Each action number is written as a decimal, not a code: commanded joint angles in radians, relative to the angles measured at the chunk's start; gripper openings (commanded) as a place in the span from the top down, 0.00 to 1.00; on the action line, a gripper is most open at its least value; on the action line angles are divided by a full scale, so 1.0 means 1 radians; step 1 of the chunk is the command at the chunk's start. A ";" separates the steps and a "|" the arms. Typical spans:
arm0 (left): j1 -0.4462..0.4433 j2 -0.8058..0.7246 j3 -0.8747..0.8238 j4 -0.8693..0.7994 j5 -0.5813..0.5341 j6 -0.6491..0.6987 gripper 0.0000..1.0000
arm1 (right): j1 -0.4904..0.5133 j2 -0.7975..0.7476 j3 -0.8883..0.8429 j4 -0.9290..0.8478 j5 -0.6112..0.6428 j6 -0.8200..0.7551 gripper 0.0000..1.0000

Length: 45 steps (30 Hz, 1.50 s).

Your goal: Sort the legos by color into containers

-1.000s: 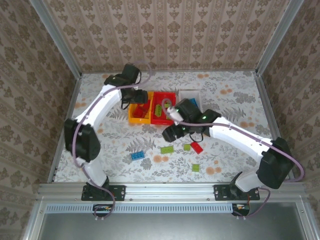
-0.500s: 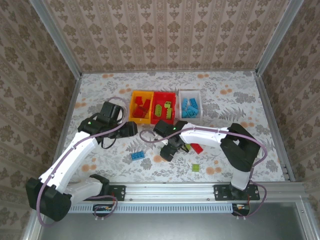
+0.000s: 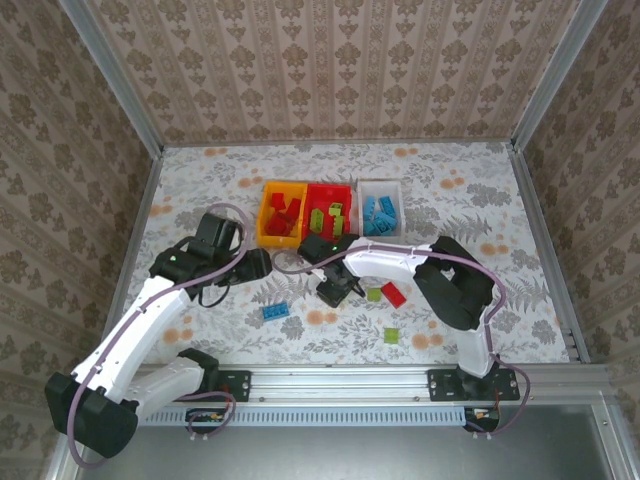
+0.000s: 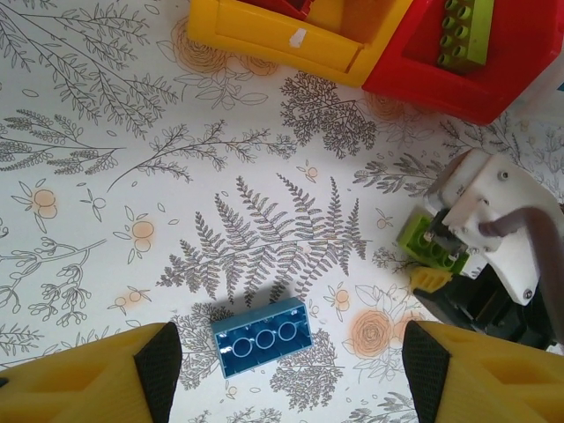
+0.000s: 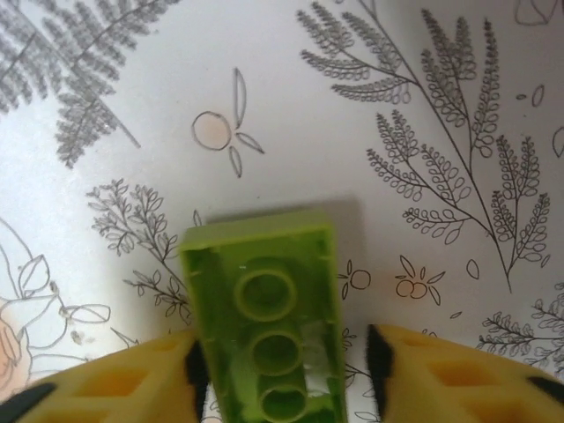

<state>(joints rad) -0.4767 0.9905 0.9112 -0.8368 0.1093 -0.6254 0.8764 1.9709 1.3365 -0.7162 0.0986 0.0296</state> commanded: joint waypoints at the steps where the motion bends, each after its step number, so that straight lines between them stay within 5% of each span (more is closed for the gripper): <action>1: 0.001 -0.016 -0.010 0.003 0.010 -0.021 0.30 | -0.019 0.023 0.004 -0.018 -0.020 0.027 0.58; 5: -0.003 -0.016 -0.010 0.022 0.023 -0.028 0.30 | -0.036 -0.034 -0.004 -0.006 -0.032 0.045 0.71; 12: -0.017 0.010 0.038 0.076 0.042 -0.028 0.31 | -0.149 -0.131 0.111 -0.002 -0.081 0.176 0.72; 22: -0.060 0.087 0.102 0.129 0.031 -0.024 0.31 | -0.256 0.078 0.445 -0.041 -0.154 0.325 0.72; 29: -0.082 0.121 0.117 0.140 0.035 -0.014 0.31 | -0.269 0.203 0.609 -0.124 -0.142 0.385 0.51; 33: -0.098 0.149 0.133 0.150 0.048 0.001 0.31 | -0.271 0.179 0.603 -0.115 -0.131 0.395 0.42; 38: -0.138 0.218 0.176 0.154 0.082 0.048 0.30 | -0.271 0.057 0.537 -0.058 -0.105 0.383 0.43; 45: -0.287 0.452 0.316 0.148 0.160 0.213 0.25 | -0.320 -0.290 0.161 0.085 -0.067 0.389 0.43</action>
<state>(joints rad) -0.6941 1.3727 1.1629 -0.6945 0.2199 -0.5285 0.5888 1.8194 1.6169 -0.6868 -0.0044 0.4011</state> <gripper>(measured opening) 0.746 0.570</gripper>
